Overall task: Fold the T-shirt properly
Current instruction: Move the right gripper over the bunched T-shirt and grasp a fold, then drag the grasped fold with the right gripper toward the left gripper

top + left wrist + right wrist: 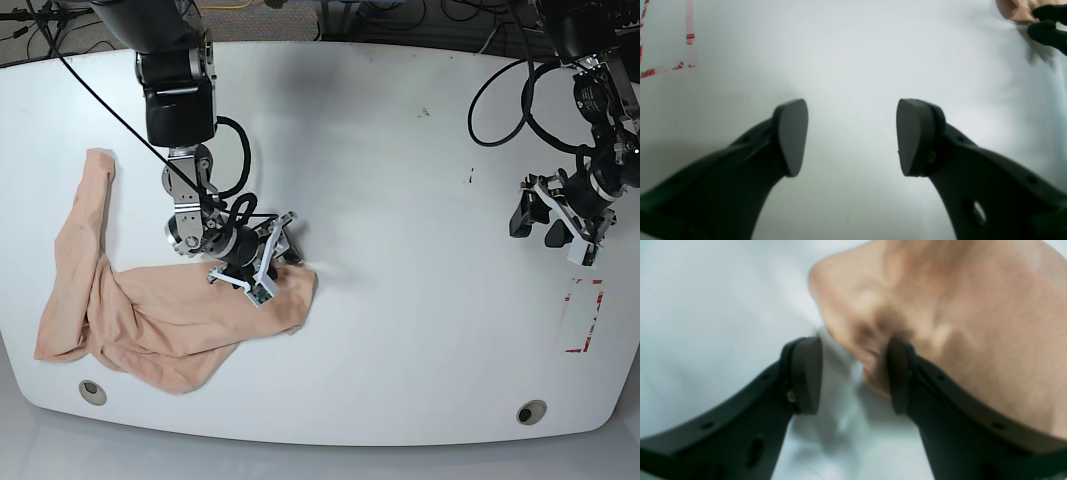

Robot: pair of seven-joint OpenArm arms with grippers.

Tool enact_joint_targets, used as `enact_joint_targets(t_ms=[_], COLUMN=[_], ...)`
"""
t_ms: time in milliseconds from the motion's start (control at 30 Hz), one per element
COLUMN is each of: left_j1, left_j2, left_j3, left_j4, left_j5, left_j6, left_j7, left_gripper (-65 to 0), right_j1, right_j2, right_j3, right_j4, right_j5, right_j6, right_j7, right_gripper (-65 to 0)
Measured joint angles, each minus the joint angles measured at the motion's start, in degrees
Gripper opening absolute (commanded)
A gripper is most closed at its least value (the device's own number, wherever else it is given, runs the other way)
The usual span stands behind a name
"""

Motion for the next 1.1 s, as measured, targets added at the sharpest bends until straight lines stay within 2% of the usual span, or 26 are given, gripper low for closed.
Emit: enact_joint_targets(t_ms=[133,500,667,767,933,1033,1100], left_j1=[0.0,0.0,0.02,-0.22,-0.46,-0.61,-0.48], left_j2=[0.0,-0.13,-1.62,-2.4,-3.48,-3.58,-4.87], left_j3=[0.0,0.0,-0.39,-4.0,-11.02,-14.21,-15.65], left_j4=[0.0,0.0,0.0,0.0,0.0,-0.02,0.0], left_j5=[-0.04,0.0,-0.24,-0.46,0.04,0.02,-0.02], left_j6=[-0.02,0.0,-0.24,-0.22,-0.15,-0.13,-0.2], left_j7=[-0.02,0.0,0.02,-0.07,0.02,0.22,0.55], left_gripper=[-25.8,-25.8,-25.8,-25.8,-25.8,-25.8,-25.8], right_j1=[0.0,-0.66,-2.62,-3.67,-5.7,-6.23,-6.34], right_j2=[-0.15,-2.97,-3.98,-5.33,-9.64,-12.11,-13.31], right_j3=[-0.09,-0.33,-6.56,-10.25,-14.56,-17.4,-19.32], right_j4=[-0.09,0.24,4.81,7.63,11.37,12.5,12.55], right_j5=[-0.17,-0.39,-0.48,-0.46,-1.22,-0.85,-0.66], right_j6=[-1.9,-2.6,-3.19,-2.95,-2.8,-2.1,-2.12], right_j7=[0.33,0.17,-2.97,-5.68,-9.86,-10.21,-10.12], right_gripper=[-64.5,-65.0,-65.0,-65.0,-65.0,-65.0,-65.0])
